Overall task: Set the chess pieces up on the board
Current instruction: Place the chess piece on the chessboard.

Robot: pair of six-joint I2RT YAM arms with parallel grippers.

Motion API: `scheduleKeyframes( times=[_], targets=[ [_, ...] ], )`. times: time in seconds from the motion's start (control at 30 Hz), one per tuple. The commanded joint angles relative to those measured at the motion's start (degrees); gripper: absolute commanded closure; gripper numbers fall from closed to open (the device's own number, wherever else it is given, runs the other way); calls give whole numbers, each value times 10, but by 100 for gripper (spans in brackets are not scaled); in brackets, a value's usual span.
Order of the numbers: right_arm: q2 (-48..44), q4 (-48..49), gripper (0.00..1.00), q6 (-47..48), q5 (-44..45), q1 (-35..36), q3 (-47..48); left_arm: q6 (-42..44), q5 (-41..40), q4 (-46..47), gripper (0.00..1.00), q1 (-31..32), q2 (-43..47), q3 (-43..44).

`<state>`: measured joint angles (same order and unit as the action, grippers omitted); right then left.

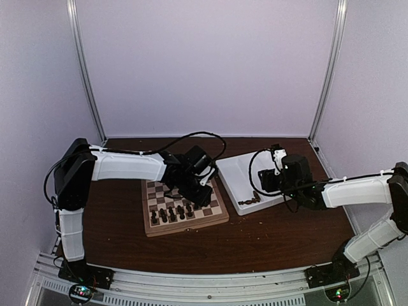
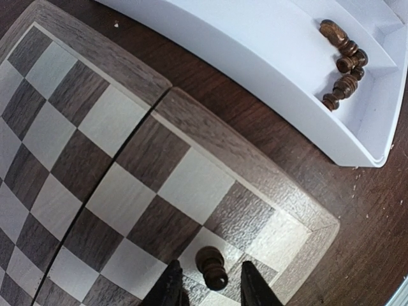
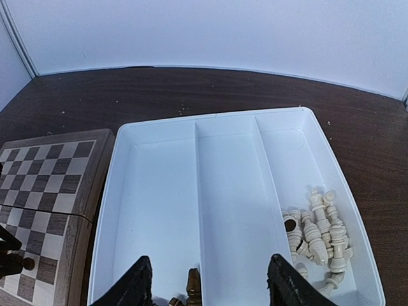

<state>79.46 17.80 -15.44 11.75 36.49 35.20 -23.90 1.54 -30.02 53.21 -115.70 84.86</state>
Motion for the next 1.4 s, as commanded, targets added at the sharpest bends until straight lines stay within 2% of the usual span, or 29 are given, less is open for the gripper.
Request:
scheduleKeyframes(
  times=[0.0, 0.13, 0.27, 0.5, 0.6, 0.67, 0.8, 0.93, 1.13, 1.37],
  targets=[
    [7, 6, 40, -3, -7, -3, 15, 4, 8, 5, 67, 4, 35, 5],
    [12, -6, 39, -2, -13, -3, 23, 4, -6, 4, 59, 7, 68, 6],
    [7, -72, 40, -10, -27, -3, 42, 17, -70, 23, 49, 17, 128, -18],
    [22, -400, 45, -41, -74, -4, 218, 32, -97, 81, 41, 17, 223, -75],
    [44, -512, 48, -47, -104, -3, 281, 30, -105, 110, 31, 17, 259, -104],
    [56, -552, 51, -46, -124, -3, 305, 29, -109, 109, 23, 17, 269, -110],
    [100, -579, 60, -35, -169, -3, 345, 25, -121, 102, 14, 17, 287, -121],
    [180, -625, 67, -31, -183, -2, 406, 23, -134, 103, 13, 17, 309, -139],
    [271, -638, 71, -35, -173, -1, 456, 21, -134, 112, 14, 17, 343, -172],
    [333, -664, 71, -33, -124, -1, 496, 20, -126, 112, 14, 17, 340, -182]
  ],
)
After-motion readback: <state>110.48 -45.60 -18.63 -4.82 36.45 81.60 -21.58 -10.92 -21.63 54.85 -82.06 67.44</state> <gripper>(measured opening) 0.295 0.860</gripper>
